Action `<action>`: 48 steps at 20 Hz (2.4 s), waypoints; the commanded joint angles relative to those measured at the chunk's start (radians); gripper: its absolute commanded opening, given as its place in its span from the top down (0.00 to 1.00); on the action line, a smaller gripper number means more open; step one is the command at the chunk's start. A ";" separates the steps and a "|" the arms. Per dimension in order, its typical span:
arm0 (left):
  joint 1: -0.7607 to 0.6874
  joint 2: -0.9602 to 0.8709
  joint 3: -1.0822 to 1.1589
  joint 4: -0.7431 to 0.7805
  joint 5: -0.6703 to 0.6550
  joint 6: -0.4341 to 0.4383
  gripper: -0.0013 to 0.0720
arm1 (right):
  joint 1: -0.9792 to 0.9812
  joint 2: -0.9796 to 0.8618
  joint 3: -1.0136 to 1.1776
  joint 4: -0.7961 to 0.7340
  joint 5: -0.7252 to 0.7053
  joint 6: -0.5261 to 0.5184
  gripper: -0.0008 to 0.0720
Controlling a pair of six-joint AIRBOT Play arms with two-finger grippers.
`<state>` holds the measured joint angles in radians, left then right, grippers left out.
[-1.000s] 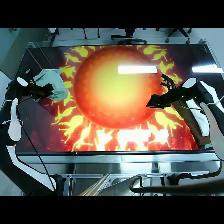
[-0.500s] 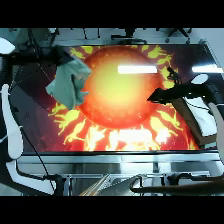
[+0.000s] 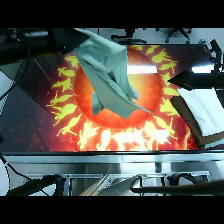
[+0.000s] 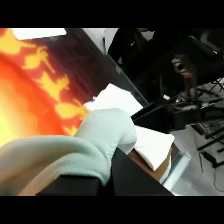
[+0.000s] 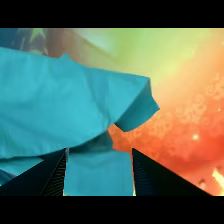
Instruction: Fold the shirts.
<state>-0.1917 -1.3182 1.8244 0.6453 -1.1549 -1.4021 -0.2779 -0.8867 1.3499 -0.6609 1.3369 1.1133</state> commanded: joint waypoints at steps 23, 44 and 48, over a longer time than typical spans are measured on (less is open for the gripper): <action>0.121 -0.258 -0.278 -0.010 -0.249 0.100 0.96 | 0.441 -0.504 -0.260 0.343 -0.406 -0.300 0.41; 0.050 0.469 0.121 0.204 0.008 0.075 0.97 | 0.291 0.344 0.300 -0.002 -0.327 -0.354 0.95; 0.051 0.365 0.120 0.309 0.002 0.079 0.97 | 0.292 0.231 0.272 -0.001 -0.264 -0.312 0.95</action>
<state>-0.1394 -0.9066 1.9293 0.8536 -1.1770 -1.3235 0.0147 -0.6083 1.6337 -0.6361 1.0416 0.7700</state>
